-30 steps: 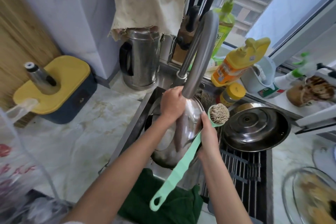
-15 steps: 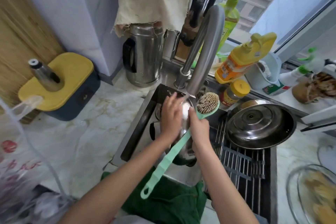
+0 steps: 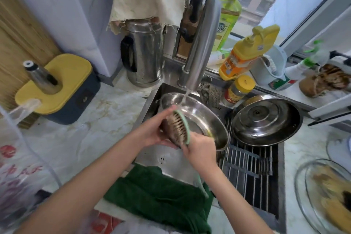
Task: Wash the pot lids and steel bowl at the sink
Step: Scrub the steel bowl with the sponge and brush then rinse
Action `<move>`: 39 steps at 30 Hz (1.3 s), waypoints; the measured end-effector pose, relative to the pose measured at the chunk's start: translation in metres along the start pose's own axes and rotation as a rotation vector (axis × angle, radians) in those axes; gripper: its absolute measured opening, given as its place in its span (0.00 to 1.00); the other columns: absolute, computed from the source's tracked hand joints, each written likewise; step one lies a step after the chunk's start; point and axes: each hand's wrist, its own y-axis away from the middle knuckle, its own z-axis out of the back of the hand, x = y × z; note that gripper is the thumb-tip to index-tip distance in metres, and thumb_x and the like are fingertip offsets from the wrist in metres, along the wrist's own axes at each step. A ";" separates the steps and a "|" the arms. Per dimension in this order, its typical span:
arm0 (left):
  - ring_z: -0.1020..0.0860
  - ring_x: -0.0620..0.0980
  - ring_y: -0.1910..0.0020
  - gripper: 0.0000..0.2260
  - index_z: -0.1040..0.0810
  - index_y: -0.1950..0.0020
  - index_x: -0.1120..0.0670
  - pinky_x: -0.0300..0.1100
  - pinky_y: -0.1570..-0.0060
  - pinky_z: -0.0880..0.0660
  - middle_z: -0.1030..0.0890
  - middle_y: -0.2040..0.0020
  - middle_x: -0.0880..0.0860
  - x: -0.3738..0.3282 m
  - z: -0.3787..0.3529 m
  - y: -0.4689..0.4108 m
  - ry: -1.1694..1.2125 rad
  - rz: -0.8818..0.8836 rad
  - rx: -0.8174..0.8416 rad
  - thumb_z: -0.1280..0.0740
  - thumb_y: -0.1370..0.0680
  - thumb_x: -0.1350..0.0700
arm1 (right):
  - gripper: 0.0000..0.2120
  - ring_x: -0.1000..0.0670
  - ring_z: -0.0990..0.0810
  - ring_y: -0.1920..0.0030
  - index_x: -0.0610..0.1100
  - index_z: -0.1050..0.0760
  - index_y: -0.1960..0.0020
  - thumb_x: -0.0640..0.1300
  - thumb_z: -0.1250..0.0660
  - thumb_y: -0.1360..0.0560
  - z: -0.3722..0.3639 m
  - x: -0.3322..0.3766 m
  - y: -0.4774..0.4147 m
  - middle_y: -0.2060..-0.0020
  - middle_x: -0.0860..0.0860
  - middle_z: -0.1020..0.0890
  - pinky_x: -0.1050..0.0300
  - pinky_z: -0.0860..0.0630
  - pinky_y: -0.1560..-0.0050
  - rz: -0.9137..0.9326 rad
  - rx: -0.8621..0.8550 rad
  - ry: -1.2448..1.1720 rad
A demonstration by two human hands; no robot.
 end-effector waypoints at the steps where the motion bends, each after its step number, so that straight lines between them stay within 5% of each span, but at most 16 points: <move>1: 0.17 0.54 0.61 0.13 0.27 0.48 0.59 0.51 0.65 0.18 0.24 0.51 0.61 0.003 -0.001 0.001 -0.047 0.012 -0.036 0.35 0.22 0.49 | 0.10 0.52 0.27 0.81 0.43 0.24 0.67 0.49 0.31 0.33 0.002 0.003 0.004 0.77 0.52 0.23 0.68 0.38 0.80 0.070 0.035 0.017; 4: 0.22 0.47 0.76 0.09 0.30 0.60 0.61 0.39 0.75 0.24 0.24 0.68 0.57 0.014 0.000 0.002 -0.081 -0.003 -0.108 0.43 0.21 0.63 | 0.12 0.51 0.23 0.76 0.42 0.21 0.60 0.46 0.22 0.38 0.008 0.005 0.013 0.71 0.51 0.20 0.60 0.28 0.80 0.108 0.222 -0.069; 7: 0.21 0.49 0.74 0.02 0.30 0.57 0.63 0.40 0.75 0.24 0.23 0.65 0.59 0.015 0.008 0.010 0.062 -0.053 -0.130 0.41 0.26 0.67 | 0.11 0.49 0.19 0.58 0.44 0.23 0.48 0.44 0.27 0.28 0.036 0.010 0.006 0.54 0.51 0.19 0.52 0.20 0.60 -0.206 0.514 -0.418; 9: 0.18 0.56 0.65 0.11 0.29 0.47 0.65 0.48 0.71 0.21 0.22 0.55 0.63 0.015 0.015 0.012 0.158 -0.114 -0.161 0.43 0.29 0.69 | 0.08 0.54 0.20 0.55 0.47 0.24 0.48 0.43 0.29 0.26 0.052 0.004 0.001 0.54 0.54 0.20 0.56 0.22 0.53 -0.386 0.613 -0.594; 12: 0.17 0.61 0.60 0.34 0.34 0.32 0.61 0.54 0.69 0.20 0.22 0.43 0.66 0.017 0.024 0.013 0.155 -0.211 -0.182 0.40 0.39 0.67 | 0.09 0.60 0.23 0.67 0.51 0.21 0.55 0.37 0.31 0.26 0.072 -0.014 -0.014 0.64 0.56 0.20 0.66 0.26 0.64 -0.595 0.466 -0.725; 14: 0.16 0.58 0.63 0.37 0.36 0.31 0.59 0.52 0.71 0.21 0.21 0.44 0.63 0.016 0.025 0.016 0.118 -0.272 -0.211 0.40 0.41 0.66 | 0.07 0.60 0.24 0.68 0.49 0.25 0.51 0.45 0.29 0.27 0.084 -0.030 -0.032 0.62 0.57 0.21 0.69 0.28 0.69 -0.626 0.384 -0.648; 17: 0.16 0.55 0.62 0.38 0.35 0.30 0.60 0.48 0.72 0.21 0.19 0.46 0.60 0.015 0.028 0.020 0.048 -0.318 -0.217 0.39 0.41 0.66 | 0.21 0.60 0.28 0.71 0.44 0.35 0.44 0.57 0.34 0.26 0.095 -0.056 -0.057 0.64 0.55 0.25 0.66 0.33 0.73 -0.684 0.484 -0.509; 20: 0.16 0.52 0.57 0.38 0.34 0.29 0.58 0.46 0.73 0.22 0.20 0.40 0.59 0.015 0.026 0.025 0.042 -0.342 -0.192 0.39 0.41 0.65 | 0.14 0.54 0.27 0.70 0.45 0.36 0.43 0.53 0.39 0.21 0.089 -0.070 -0.069 0.64 0.51 0.25 0.59 0.33 0.72 -0.642 0.579 -0.300; 22: 0.16 0.50 0.56 0.38 0.34 0.29 0.57 0.46 0.73 0.22 0.21 0.39 0.59 0.014 0.025 0.026 0.048 -0.350 -0.173 0.39 0.40 0.65 | 0.11 0.50 0.23 0.64 0.47 0.35 0.39 0.49 0.40 0.19 0.081 -0.070 -0.071 0.60 0.50 0.22 0.52 0.26 0.64 -0.544 0.474 -0.230; 26: 0.16 0.53 0.53 0.37 0.33 0.29 0.58 0.47 0.71 0.21 0.21 0.39 0.60 0.015 0.027 0.027 0.054 -0.342 -0.160 0.39 0.39 0.65 | 0.22 0.44 0.21 0.61 0.51 0.39 0.30 0.42 0.37 0.21 0.056 -0.062 -0.073 0.59 0.50 0.21 0.47 0.24 0.61 -0.406 0.330 -0.073; 28: 0.16 0.54 0.55 0.36 0.33 0.30 0.58 0.48 0.70 0.21 0.20 0.41 0.61 0.015 0.026 0.026 0.057 -0.331 -0.154 0.38 0.40 0.65 | 0.23 0.42 0.20 0.54 0.51 0.37 0.28 0.42 0.37 0.21 0.043 -0.054 -0.080 0.50 0.47 0.19 0.47 0.23 0.57 -0.429 0.303 -0.048; 32: 0.17 0.55 0.61 0.36 0.33 0.31 0.62 0.49 0.71 0.20 0.20 0.48 0.64 0.013 0.022 0.025 0.022 -0.327 -0.175 0.38 0.40 0.66 | 0.15 0.53 0.21 0.54 0.56 0.25 0.40 0.40 0.34 0.22 0.029 -0.030 -0.084 0.51 0.53 0.19 0.56 0.28 0.53 -0.311 0.536 -0.472; 35: 0.20 0.56 0.63 0.36 0.34 0.31 0.65 0.47 0.74 0.21 0.22 0.52 0.62 0.015 0.023 0.024 0.112 -0.283 -0.203 0.39 0.41 0.66 | 0.21 0.51 0.20 0.45 0.59 0.29 0.32 0.43 0.35 0.22 0.032 -0.044 -0.081 0.40 0.53 0.20 0.53 0.23 0.48 -0.212 0.688 -0.262; 37: 0.21 0.56 0.63 0.37 0.35 0.31 0.65 0.45 0.75 0.21 0.23 0.54 0.61 0.018 0.024 0.024 0.152 -0.260 -0.220 0.39 0.41 0.65 | 0.21 0.48 0.20 0.46 0.60 0.30 0.31 0.45 0.37 0.22 0.032 -0.060 -0.089 0.41 0.52 0.20 0.55 0.25 0.56 -0.299 0.525 0.018; 39: 0.21 0.56 0.62 0.37 0.35 0.30 0.64 0.47 0.75 0.21 0.23 0.52 0.61 0.017 0.023 0.025 0.127 -0.271 -0.224 0.39 0.42 0.66 | 0.19 0.46 0.20 0.47 0.58 0.30 0.31 0.46 0.39 0.21 0.024 -0.058 -0.093 0.42 0.51 0.20 0.57 0.30 0.60 -0.397 0.397 0.032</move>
